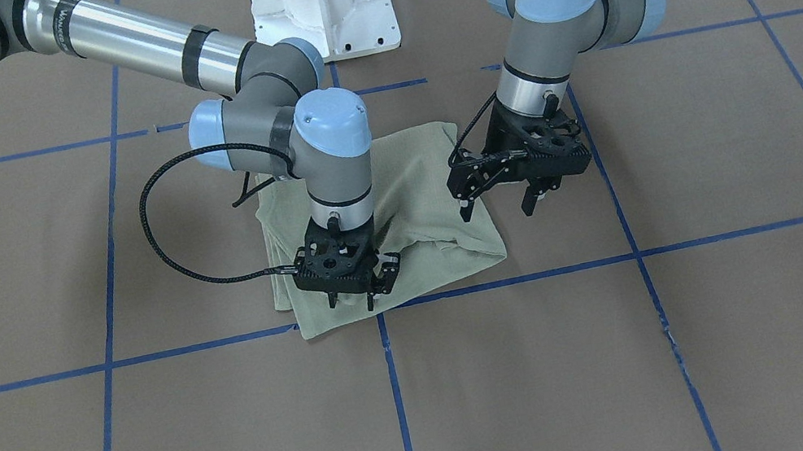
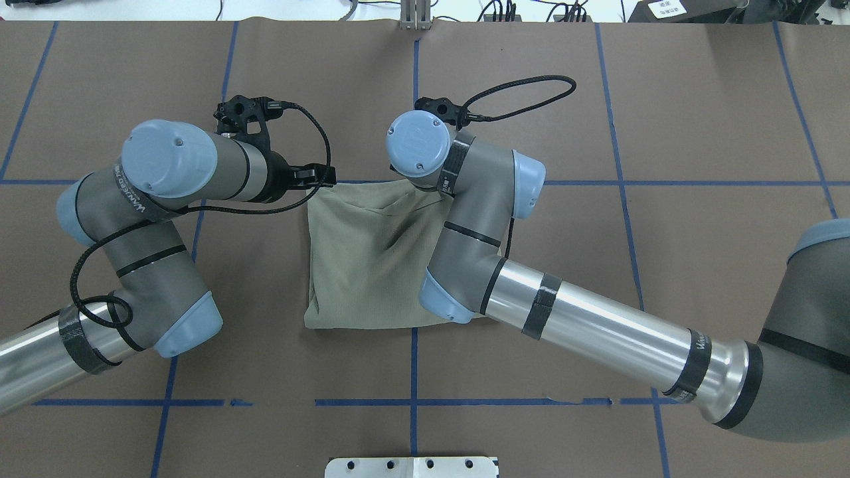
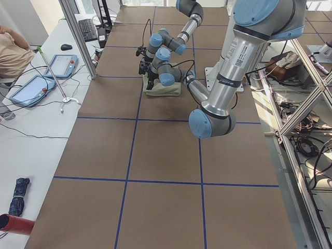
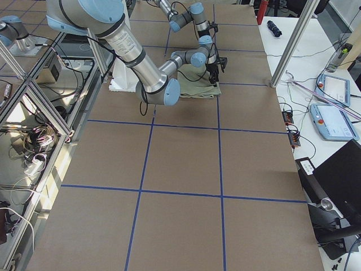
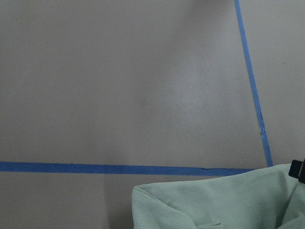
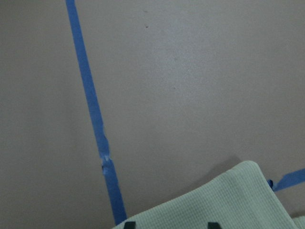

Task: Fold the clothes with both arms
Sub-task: 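Lay the folded edge onto the far half with both grippers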

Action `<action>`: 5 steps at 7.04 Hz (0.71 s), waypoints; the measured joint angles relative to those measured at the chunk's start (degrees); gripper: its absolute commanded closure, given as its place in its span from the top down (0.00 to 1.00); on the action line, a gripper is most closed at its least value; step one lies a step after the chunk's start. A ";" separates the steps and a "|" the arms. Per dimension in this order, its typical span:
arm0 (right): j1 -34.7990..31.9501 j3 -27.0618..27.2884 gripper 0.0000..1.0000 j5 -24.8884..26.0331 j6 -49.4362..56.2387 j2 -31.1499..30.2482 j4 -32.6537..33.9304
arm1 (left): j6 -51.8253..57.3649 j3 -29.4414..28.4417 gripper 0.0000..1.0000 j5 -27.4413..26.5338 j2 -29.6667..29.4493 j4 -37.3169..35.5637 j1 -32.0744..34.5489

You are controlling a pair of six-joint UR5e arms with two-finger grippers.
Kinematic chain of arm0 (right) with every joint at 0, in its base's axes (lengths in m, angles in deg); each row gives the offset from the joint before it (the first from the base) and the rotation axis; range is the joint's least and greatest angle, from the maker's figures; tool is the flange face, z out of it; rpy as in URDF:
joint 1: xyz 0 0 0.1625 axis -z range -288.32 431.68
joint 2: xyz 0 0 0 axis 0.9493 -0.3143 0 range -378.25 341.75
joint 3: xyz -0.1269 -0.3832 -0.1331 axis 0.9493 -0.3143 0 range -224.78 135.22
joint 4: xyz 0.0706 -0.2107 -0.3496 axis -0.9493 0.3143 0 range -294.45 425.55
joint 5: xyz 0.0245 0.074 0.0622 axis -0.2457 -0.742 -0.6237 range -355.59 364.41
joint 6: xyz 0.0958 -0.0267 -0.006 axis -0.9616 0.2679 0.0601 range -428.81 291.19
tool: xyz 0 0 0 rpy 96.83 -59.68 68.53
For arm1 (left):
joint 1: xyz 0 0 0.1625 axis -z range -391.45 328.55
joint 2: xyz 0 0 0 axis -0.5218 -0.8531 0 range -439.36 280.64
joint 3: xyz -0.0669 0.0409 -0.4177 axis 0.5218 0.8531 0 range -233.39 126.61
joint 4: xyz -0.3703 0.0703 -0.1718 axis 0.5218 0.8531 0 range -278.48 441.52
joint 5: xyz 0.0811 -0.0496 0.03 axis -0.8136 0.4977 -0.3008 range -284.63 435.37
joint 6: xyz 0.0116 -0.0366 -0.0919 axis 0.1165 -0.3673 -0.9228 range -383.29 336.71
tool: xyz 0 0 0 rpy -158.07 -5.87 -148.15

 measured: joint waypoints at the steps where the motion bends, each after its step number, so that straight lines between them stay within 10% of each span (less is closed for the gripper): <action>1: 0.08 0.00 0.00 0.02 0.01 -0.10 0.09 | -0.06 0.00 1.00 0.00 0.02 0.00 0.00; 5: -0.79 0.07 0.00 3.52 1.88 -0.50 1.16 | -0.14 -0.01 1.00 0.00 0.11 0.00 0.00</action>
